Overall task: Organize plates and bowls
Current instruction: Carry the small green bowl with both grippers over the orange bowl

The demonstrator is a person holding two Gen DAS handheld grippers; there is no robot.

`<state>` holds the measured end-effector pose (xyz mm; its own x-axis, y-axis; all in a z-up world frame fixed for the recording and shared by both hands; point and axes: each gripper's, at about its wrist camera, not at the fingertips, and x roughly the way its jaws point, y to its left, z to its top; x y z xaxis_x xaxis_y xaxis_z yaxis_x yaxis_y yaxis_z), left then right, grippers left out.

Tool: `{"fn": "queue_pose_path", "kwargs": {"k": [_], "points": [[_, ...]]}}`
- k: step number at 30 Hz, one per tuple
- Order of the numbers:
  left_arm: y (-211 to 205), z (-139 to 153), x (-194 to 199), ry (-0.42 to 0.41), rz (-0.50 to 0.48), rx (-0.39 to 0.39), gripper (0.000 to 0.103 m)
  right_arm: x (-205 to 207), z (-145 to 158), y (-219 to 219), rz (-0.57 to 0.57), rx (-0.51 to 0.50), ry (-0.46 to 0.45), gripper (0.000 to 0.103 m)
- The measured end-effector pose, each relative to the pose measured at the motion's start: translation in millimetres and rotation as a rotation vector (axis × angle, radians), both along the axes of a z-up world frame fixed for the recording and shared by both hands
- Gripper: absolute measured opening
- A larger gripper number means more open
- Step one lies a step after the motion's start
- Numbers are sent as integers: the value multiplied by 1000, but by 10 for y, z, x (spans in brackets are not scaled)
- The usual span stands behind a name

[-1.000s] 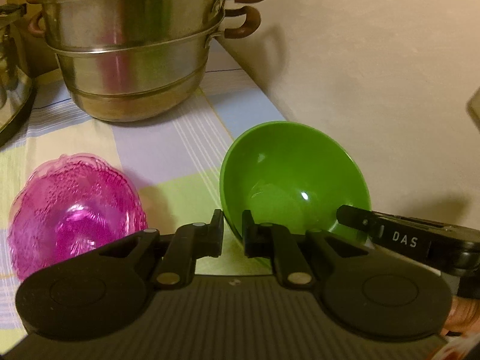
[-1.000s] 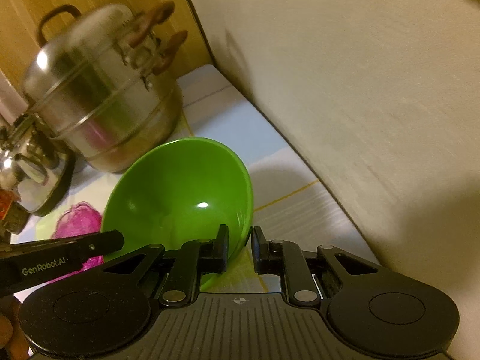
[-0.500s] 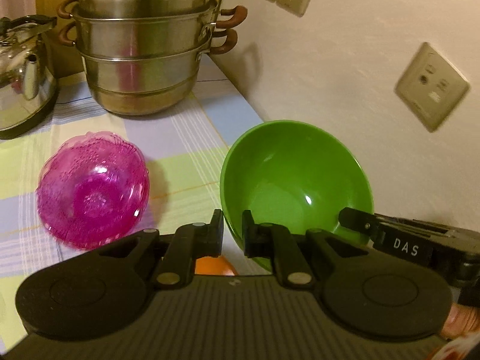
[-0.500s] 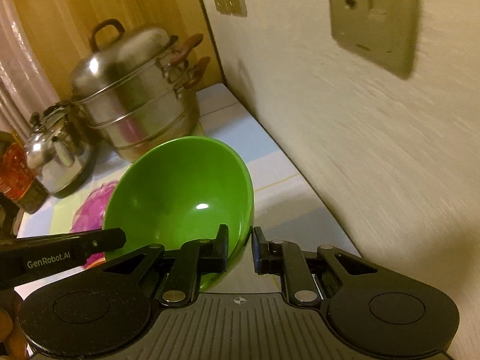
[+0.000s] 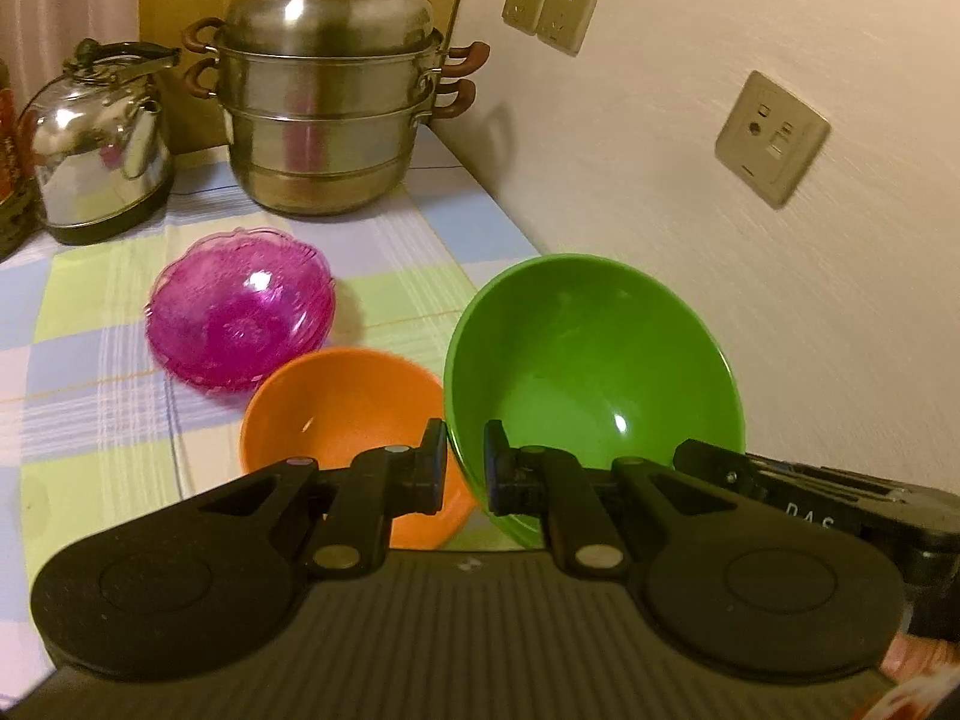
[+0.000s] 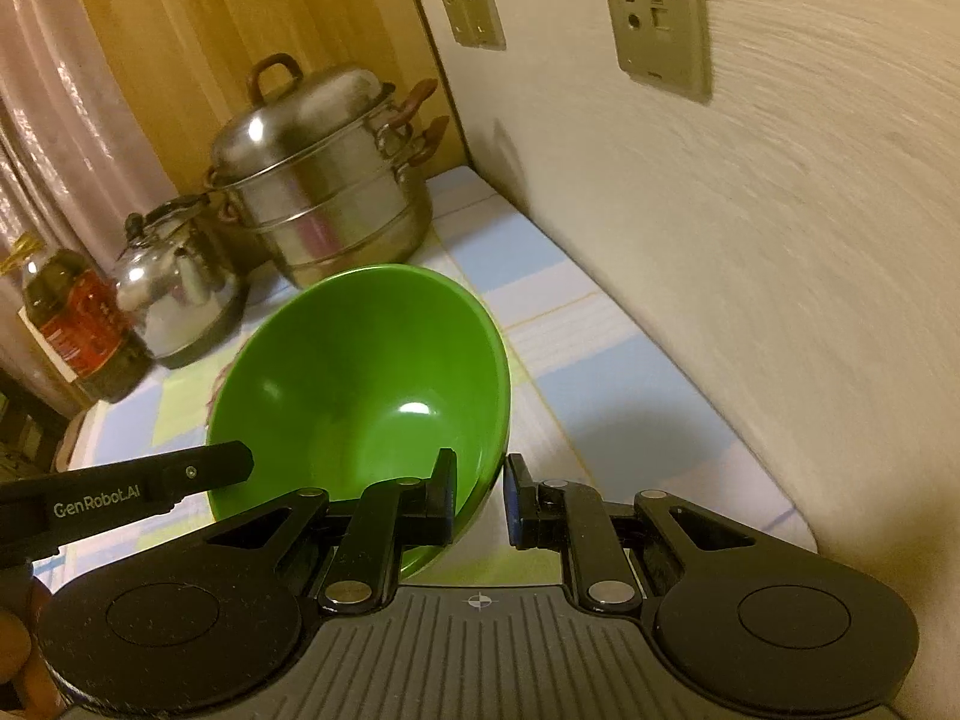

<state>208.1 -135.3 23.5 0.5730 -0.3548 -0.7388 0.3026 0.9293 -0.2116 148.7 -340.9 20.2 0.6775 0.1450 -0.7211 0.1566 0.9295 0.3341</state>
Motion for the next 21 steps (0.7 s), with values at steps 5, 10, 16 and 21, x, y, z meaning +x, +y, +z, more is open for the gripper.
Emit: {"fn": "queue_pose_path", "kwargs": {"k": [5, 10, 16, 21], "points": [[136, -40, -309, -9, 18, -4, 11, -286, 7, 116, 12, 4, -11, 16], [253, -71, -607, -26, 33, 6, 11, -480, 8, 218, 32, 2, -22, 16], [413, -132, -883, -17, 58, 1, 11, -713, -42, 340, 67, -5, -17, 16], [557, -166, -1069, -14, 77, 12, 11, -858, -97, 476, 100, -7, -9, 16]]}}
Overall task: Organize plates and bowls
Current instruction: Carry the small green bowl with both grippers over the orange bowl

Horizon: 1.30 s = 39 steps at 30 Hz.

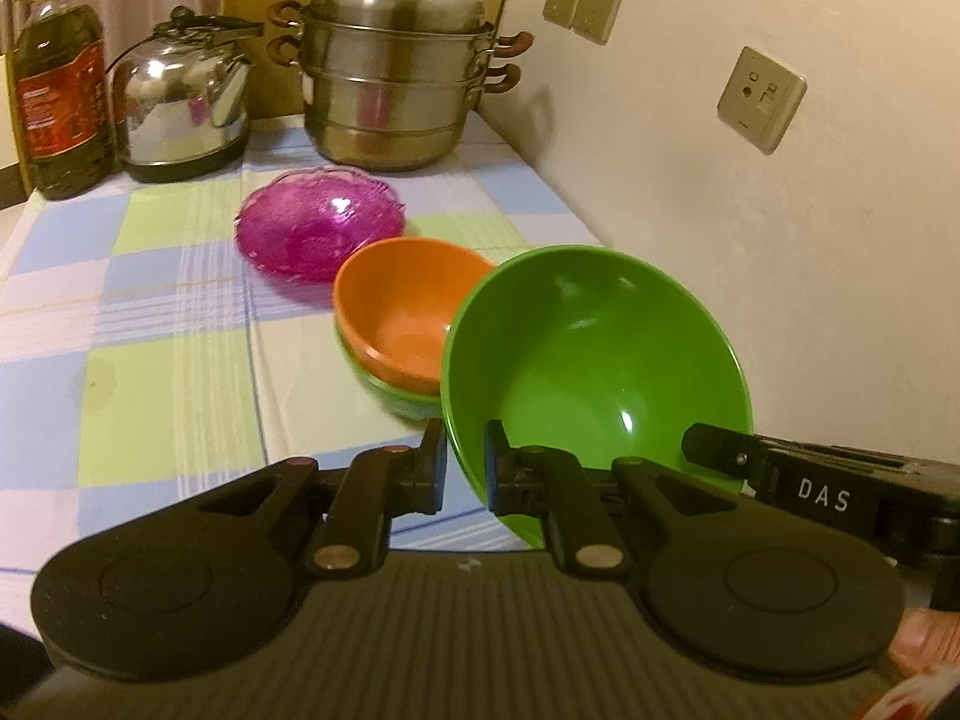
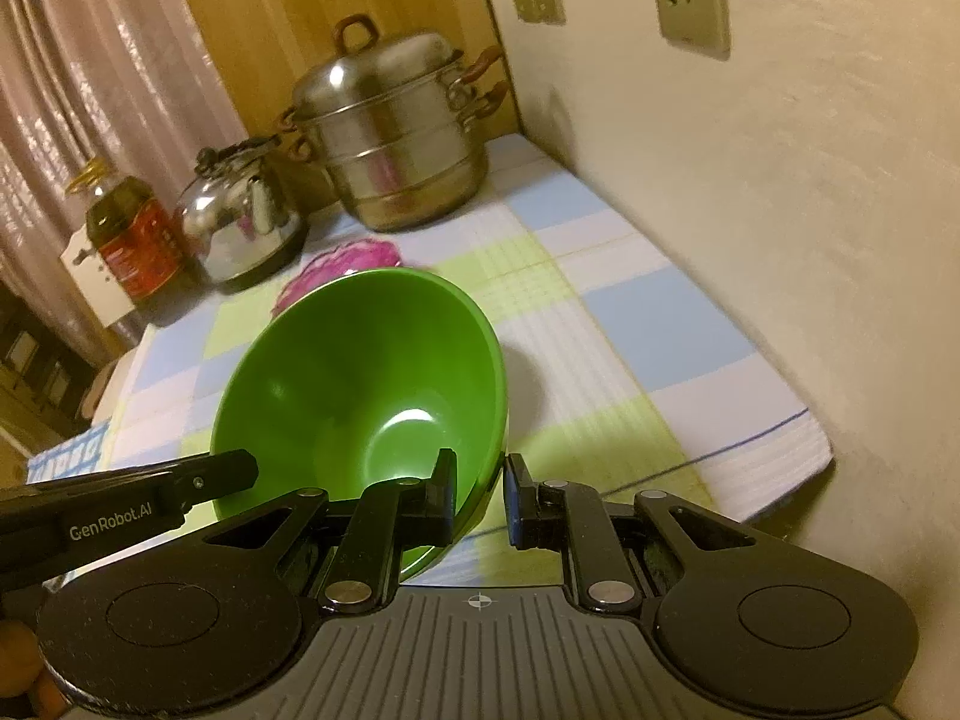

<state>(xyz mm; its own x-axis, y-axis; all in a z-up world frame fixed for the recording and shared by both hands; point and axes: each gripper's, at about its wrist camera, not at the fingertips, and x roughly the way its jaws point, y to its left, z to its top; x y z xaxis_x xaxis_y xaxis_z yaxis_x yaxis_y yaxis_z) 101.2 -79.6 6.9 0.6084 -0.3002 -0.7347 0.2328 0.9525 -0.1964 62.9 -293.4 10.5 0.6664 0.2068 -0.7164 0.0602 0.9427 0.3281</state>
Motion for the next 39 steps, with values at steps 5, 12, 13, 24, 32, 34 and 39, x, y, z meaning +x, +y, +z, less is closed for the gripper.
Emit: {"fn": "queue_pose_path", "kwargs": {"k": [5, 12, 13, 24, 32, 34, 39], "points": [[126, -50, -111, 20, 20, -10, 11, -84, -47, 110, 32, -1, 8, 16], [217, -128, -175, 46, 35, -17, 11, -94, -119, 187, 51, -1, 27, 16], [224, -135, -181, 48, 36, -16, 11, -92, -123, 194, 53, -3, 28, 16], [255, -157, -187, 59, 51, -18, 11, -79, -132, 251, 68, -6, 29, 16], [269, -106, -121, 58, 59, -28, 11, -33, -98, 259, 75, -2, 20, 16], [276, -73, -75, 54, 60, -31, 11, 3, -78, 248, 75, 3, 14, 16], [246, 3, 93, 40, 61, -26, 11, 158, 0, 249, 76, 5, -5, 16]]}}
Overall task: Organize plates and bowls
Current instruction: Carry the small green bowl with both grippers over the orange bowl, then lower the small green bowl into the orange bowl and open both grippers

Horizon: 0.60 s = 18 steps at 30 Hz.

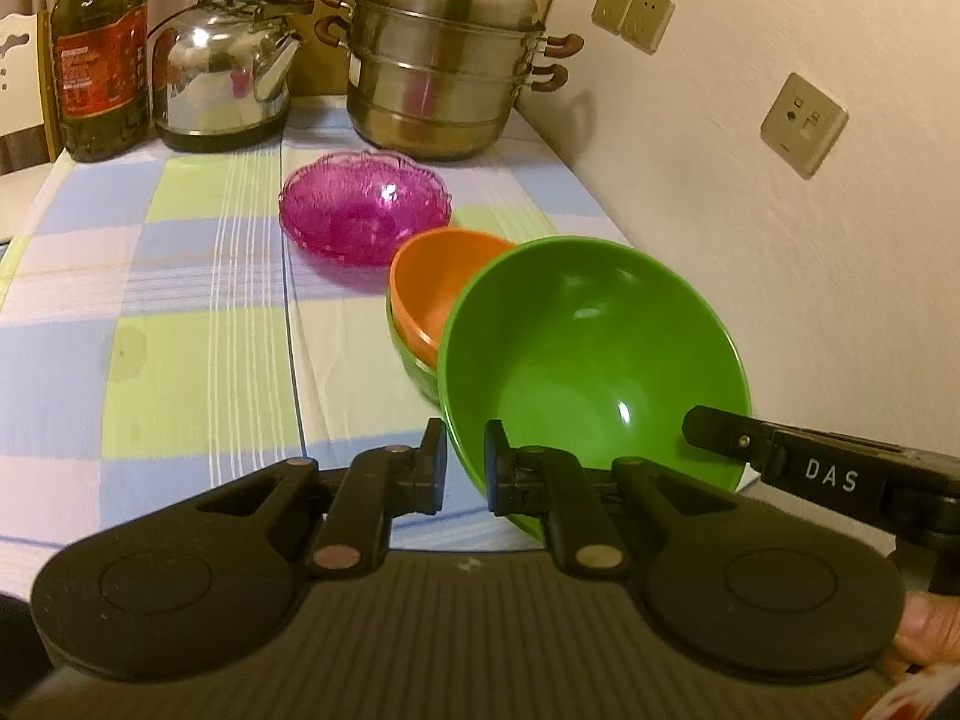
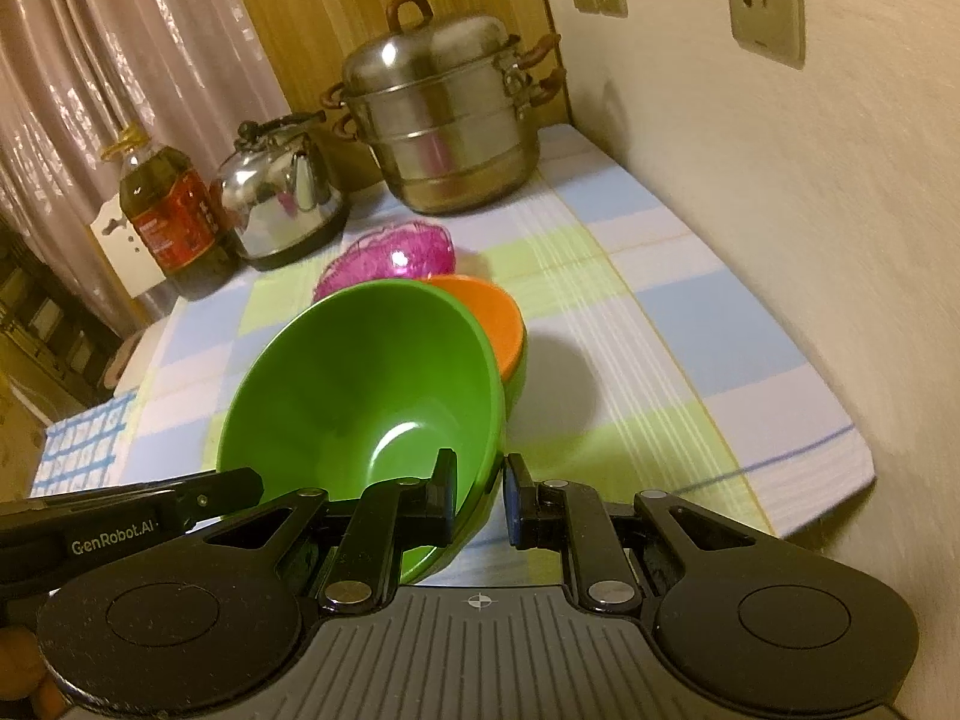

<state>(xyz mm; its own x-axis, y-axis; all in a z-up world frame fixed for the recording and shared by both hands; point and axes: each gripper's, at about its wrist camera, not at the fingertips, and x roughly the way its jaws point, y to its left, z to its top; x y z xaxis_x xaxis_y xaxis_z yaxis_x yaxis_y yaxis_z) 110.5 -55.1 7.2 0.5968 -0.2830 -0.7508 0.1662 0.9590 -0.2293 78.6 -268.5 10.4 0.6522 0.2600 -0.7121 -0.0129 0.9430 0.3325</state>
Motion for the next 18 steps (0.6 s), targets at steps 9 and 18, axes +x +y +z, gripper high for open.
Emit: {"fn": "queue_pose_path", "kwargs": {"k": [9, 18], "points": [[-53, 49, 474, -6, -6, -3, 11, 457, 8, -67, -10, 15, -3, 16], [-32, -43, 1015, 12, -6, 3, 11, 1016, -150, -88, -6, 16, 31, 16]]}}
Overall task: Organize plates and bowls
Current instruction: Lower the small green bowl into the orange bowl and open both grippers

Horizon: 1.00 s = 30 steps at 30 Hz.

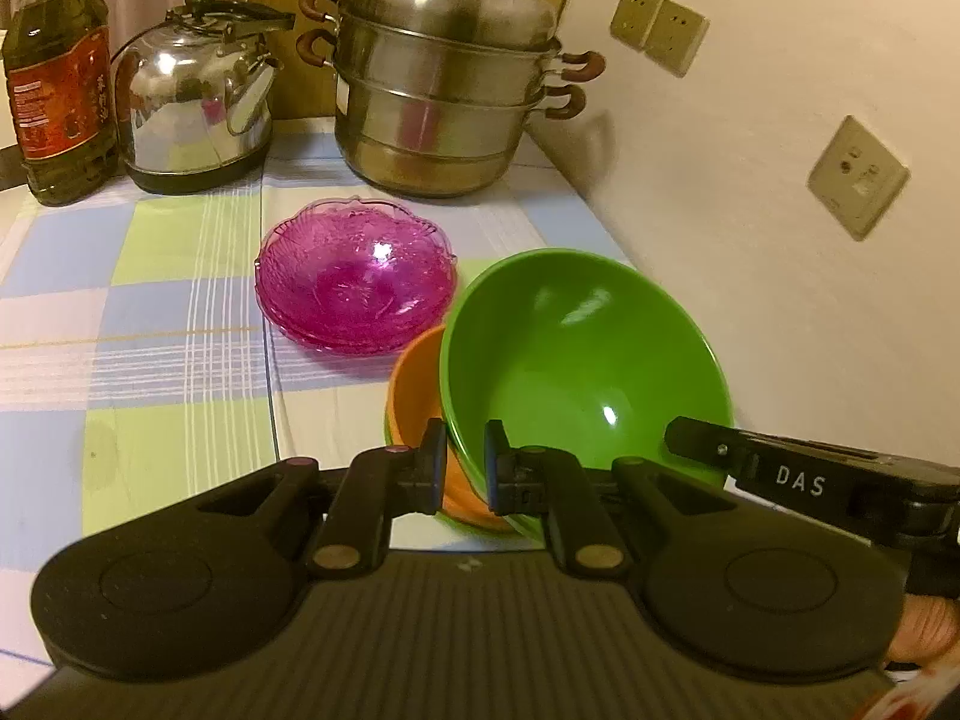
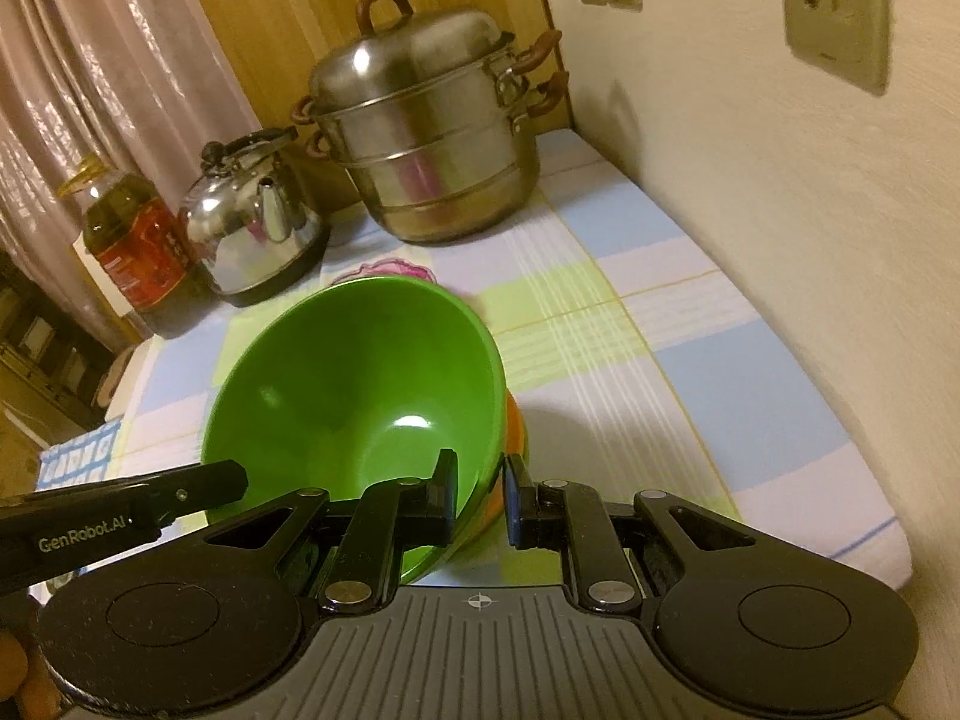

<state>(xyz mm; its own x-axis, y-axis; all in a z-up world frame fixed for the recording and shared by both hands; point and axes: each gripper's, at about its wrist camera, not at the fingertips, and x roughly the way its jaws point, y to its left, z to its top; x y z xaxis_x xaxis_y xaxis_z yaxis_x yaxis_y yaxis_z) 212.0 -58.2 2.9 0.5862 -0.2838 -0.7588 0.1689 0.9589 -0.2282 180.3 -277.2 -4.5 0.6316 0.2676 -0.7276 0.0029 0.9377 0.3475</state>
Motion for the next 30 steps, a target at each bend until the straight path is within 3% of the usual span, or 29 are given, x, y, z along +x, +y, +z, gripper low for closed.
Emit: {"fn": "queue_pose_path", "kwargs": {"k": [11, 21, 30], "points": [[15, -345, 341, 57, 10, 26, 11, 413, -351, 92, 30, -35, 53, 16], [12, -527, 378, 89, 4, 36, 11, 482, -560, 150, 45, -73, 72, 15], [4, -551, 382, 79, 1, 43, 12, 461, -575, 229, 73, -141, 41, 16]]}}
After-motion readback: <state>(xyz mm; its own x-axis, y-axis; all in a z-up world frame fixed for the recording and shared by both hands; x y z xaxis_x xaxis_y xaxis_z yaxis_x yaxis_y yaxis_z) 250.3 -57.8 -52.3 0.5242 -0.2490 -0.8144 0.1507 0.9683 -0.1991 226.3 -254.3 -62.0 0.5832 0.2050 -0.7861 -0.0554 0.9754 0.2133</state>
